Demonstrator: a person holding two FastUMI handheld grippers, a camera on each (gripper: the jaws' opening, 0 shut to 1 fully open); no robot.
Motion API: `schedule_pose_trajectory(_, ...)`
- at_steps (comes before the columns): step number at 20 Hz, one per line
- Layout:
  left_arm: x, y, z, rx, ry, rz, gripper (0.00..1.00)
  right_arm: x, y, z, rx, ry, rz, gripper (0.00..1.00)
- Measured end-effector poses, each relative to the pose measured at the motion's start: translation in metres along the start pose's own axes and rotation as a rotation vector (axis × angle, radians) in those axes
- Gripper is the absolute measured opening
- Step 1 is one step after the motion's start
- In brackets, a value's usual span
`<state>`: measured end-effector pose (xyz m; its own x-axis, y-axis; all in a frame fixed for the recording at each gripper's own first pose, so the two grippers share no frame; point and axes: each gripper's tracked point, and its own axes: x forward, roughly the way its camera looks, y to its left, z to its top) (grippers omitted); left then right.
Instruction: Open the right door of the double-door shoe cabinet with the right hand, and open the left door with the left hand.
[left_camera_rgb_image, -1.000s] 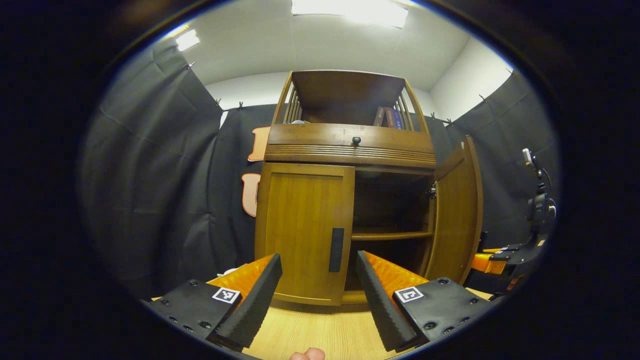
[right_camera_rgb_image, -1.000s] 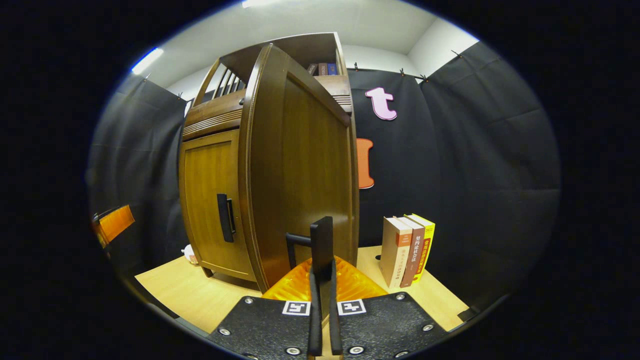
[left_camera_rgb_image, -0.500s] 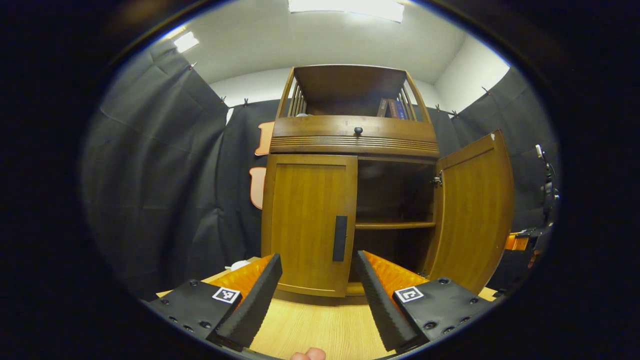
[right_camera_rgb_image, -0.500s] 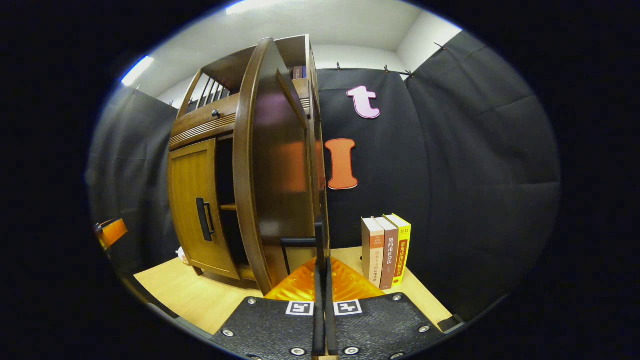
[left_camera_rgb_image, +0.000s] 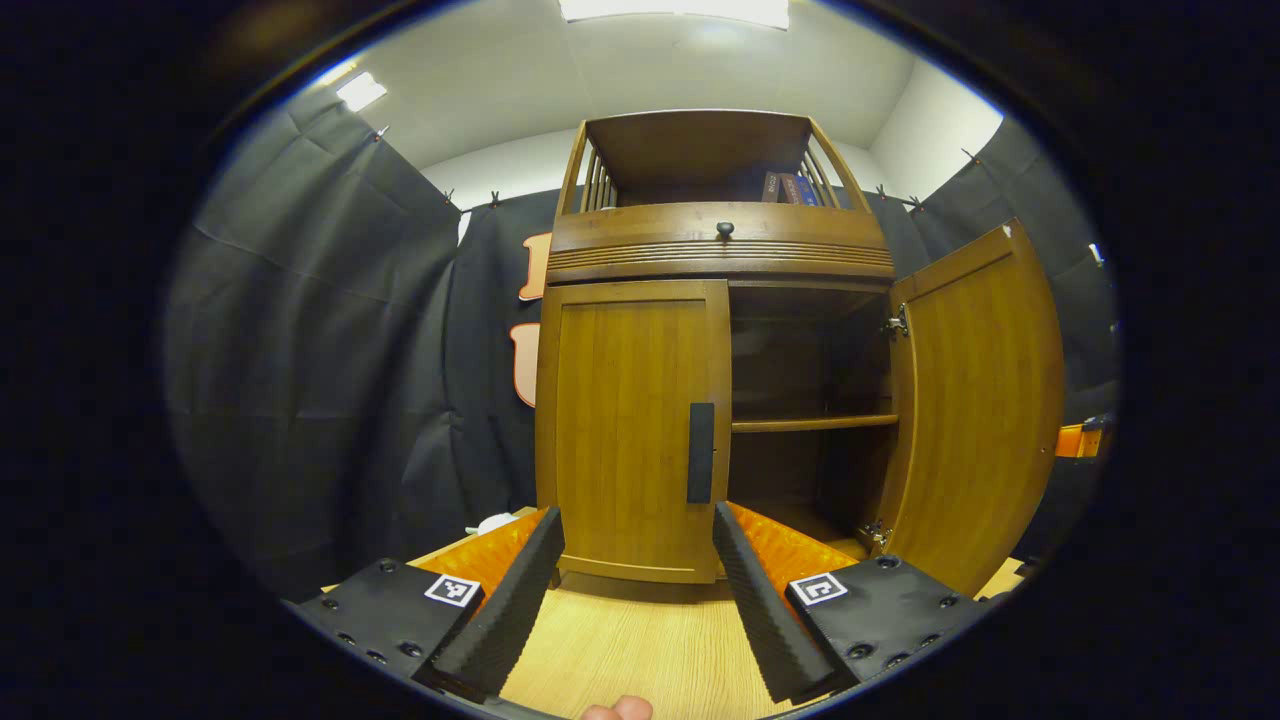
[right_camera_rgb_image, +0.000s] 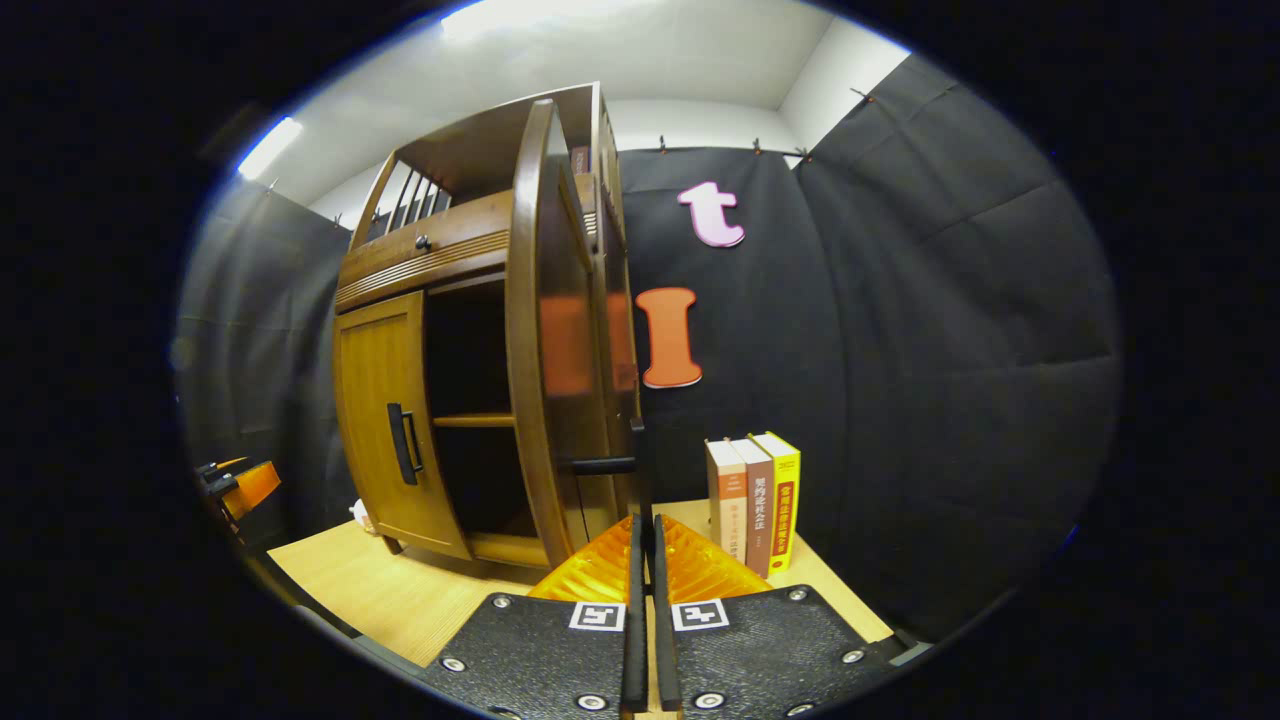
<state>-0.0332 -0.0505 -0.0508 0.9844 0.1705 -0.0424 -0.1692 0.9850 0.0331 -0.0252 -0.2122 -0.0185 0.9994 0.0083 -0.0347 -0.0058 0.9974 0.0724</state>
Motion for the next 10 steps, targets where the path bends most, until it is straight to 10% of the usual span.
schedule_pose_trajectory(10, 0.092, -0.040, 0.006, 0.000, -0.033, -0.093, 0.93, -0.050, -0.017, 0.004, -0.004, -0.015, -0.073, 0.05)
